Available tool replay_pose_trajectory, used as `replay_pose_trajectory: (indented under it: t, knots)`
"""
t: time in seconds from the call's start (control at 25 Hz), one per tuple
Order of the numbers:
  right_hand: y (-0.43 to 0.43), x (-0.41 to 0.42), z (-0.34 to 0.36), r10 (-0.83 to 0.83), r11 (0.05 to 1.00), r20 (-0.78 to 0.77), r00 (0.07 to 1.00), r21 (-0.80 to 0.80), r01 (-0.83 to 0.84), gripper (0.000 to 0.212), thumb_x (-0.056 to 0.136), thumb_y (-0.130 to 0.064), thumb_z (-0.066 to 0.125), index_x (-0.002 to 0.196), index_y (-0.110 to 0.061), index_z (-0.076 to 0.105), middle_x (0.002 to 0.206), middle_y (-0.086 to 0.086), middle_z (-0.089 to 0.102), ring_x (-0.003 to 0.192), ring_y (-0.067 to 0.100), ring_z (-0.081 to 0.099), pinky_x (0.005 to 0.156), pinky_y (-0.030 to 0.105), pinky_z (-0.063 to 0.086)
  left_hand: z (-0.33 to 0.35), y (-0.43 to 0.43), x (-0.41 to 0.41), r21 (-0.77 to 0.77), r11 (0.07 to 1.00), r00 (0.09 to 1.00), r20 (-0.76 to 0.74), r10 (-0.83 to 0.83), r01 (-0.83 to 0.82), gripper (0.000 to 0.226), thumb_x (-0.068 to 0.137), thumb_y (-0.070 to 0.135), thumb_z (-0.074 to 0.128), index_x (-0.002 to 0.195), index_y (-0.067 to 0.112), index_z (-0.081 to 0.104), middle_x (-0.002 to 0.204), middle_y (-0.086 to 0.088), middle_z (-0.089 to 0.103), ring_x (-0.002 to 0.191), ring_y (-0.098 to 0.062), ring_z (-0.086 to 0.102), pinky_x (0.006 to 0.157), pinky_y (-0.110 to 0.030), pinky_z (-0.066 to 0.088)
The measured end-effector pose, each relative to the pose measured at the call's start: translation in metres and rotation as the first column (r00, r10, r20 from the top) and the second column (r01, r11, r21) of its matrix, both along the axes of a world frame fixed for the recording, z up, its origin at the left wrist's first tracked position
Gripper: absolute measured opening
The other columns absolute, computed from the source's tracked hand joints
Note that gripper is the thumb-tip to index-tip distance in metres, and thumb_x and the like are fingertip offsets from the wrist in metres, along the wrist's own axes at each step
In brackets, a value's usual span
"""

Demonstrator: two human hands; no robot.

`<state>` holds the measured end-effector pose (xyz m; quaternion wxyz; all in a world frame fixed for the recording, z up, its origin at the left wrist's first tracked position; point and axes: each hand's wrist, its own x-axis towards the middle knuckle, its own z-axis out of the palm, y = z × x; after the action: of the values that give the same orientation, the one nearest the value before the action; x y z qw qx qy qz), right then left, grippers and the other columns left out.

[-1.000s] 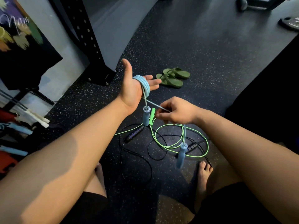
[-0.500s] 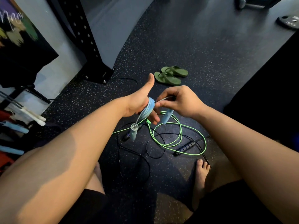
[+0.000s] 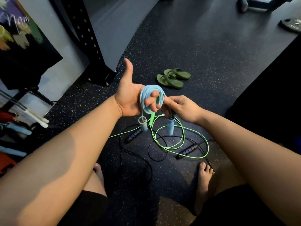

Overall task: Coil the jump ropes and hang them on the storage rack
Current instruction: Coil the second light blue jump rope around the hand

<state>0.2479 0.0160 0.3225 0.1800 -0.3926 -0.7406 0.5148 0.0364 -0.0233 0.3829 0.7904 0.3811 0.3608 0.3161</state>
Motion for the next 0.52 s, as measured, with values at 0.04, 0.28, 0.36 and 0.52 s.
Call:
replay_pose_trajectory:
  t: [0.04,0.28,0.36,0.52]
  knots:
    - [0.000,-0.001,-0.001,-0.003,1.000,-0.019,1.000,-0.028,0.003,0.044,0.105,-0.040,0.045,0.088,-0.004,0.064,0.078,0.011,0.068,0.074,0.021,0.062,0.075,0.040,0.049,0.002,0.000,-0.001,-0.001,0.999,0.999,0.021,0.047,-0.047,0.119,0.059,0.101,-0.014,0.069,0.006,0.058,0.048,-0.003,0.046,0.058,-0.026,0.054,0.096,-0.040,0.044]
    - [-0.006,-0.007,-0.001,0.001,0.981,-0.130,0.992,-0.192,-0.026,0.018,0.103,-0.020,0.049,0.110,-0.010,0.063,0.094,0.020,0.069,0.087,0.034,0.062,0.086,0.057,0.050,0.004,-0.001,-0.001,0.012,0.993,0.993,0.022,0.115,-0.115,0.115,0.061,0.099,-0.017,0.062,0.011,0.057,0.043,0.000,0.040,0.047,-0.024,0.047,0.088,-0.035,0.048]
    - [-0.009,-0.011,0.005,-0.041,0.953,-0.232,0.972,-0.302,-0.032,0.033,0.101,-0.032,0.049,0.126,-0.011,0.058,0.106,0.025,0.066,0.091,0.046,0.058,0.081,0.064,0.050,0.003,-0.001,-0.002,0.002,0.999,0.999,0.020,0.032,-0.032,0.113,0.059,0.098,-0.019,0.058,0.013,0.054,0.038,0.002,0.037,0.038,-0.022,0.045,0.083,-0.034,0.049]
    - [-0.011,-0.015,0.013,-0.003,0.971,-0.312,0.950,-0.228,-0.072,0.042,0.095,-0.046,0.056,0.123,-0.016,0.065,0.099,0.009,0.068,0.065,0.037,0.059,0.069,0.055,0.042,0.000,0.001,-0.003,-0.014,0.995,0.995,-0.026,-0.096,0.096,0.110,0.060,0.098,-0.018,0.057,0.013,0.052,0.033,0.003,0.036,0.031,-0.019,0.042,0.077,-0.031,0.052]
